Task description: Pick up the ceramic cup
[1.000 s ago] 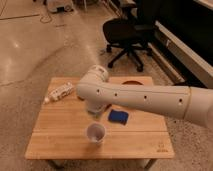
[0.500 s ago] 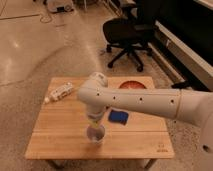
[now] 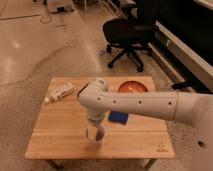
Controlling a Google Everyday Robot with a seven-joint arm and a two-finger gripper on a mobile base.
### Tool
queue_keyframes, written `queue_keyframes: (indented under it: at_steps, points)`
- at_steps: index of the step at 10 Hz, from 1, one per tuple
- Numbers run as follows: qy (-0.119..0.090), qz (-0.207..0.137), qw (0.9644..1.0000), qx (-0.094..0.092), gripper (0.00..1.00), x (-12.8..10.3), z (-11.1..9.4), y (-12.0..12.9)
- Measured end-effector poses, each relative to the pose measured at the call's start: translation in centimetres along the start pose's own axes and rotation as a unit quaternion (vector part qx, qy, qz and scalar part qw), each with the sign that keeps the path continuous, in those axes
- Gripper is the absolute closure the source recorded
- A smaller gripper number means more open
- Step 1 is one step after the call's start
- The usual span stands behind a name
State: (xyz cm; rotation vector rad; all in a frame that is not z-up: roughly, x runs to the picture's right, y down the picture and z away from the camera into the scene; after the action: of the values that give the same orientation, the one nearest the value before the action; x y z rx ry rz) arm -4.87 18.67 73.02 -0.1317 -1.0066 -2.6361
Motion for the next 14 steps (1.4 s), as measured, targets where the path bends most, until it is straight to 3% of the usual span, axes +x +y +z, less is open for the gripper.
queue_keyframes:
  at_steps: [5,8,11,12,14]
  points:
    - [0.000,-0.002,1.0000,-0.004,0.21,-0.2,2.1,0.2]
    - [-0.006,-0.006,0.9999,-0.006,0.47,0.1,3.0,0.4]
    - [-0.012,-0.006,0.9999,-0.004,0.80,0.0,3.2,0.5]
    - [-0.009,-0.010,0.9999,-0.005,0.92,0.1,2.2,0.5]
    - [0.000,-0.018,0.9998,-0.003,1.00,0.6,-0.7,0.5]
